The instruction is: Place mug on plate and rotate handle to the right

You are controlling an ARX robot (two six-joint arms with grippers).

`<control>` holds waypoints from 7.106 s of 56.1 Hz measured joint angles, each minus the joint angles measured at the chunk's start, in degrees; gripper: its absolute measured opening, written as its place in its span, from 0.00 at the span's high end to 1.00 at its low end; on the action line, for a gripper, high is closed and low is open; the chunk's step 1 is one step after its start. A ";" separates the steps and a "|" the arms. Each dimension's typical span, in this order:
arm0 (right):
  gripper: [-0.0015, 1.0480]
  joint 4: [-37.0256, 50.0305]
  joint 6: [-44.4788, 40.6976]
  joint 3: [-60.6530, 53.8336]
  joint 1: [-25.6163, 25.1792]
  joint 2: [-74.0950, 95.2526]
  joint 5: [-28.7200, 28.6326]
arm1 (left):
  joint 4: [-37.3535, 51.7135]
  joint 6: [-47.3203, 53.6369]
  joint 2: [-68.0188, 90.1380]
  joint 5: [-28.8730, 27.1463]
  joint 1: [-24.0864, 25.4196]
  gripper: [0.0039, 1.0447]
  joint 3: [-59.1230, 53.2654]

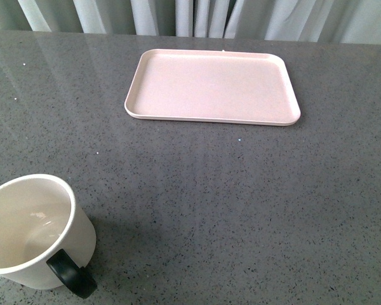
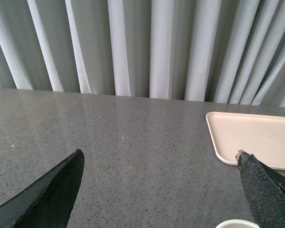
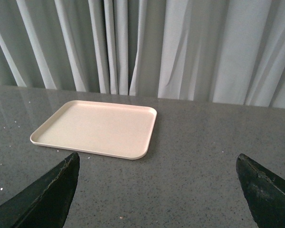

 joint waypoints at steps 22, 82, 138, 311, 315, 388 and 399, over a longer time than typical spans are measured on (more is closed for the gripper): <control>0.09 0.00 0.00 0.00 0.00 0.00 0.00 | 0.00 0.00 0.00 0.02 0.00 0.09 0.00; 0.09 0.00 0.00 0.00 0.00 0.00 0.00 | -10.58 8.46 58.80 3.28 -2.23 0.09 23.43; 0.09 0.00 0.00 0.00 0.00 0.00 -0.02 | -1.42 9.11 80.06 9.94 -4.50 0.30 24.79; 0.09 0.00 0.00 0.00 0.00 0.00 -0.02 | -34.97 -7.52 147.10 7.54 -25.62 0.98 128.17; 0.09 0.00 0.00 0.00 0.00 0.00 -0.02 | -34.97 -7.61 147.10 7.54 -25.62 0.97 128.17; 0.09 0.00 0.00 0.00 0.00 0.00 -0.02 | 55.04 -1.11 91.38 -15.65 -15.47 0.78 38.21; 0.09 0.00 0.00 0.00 0.00 0.00 0.00 | 57.86 -0.76 81.15 -10.36 -11.30 0.99 22.77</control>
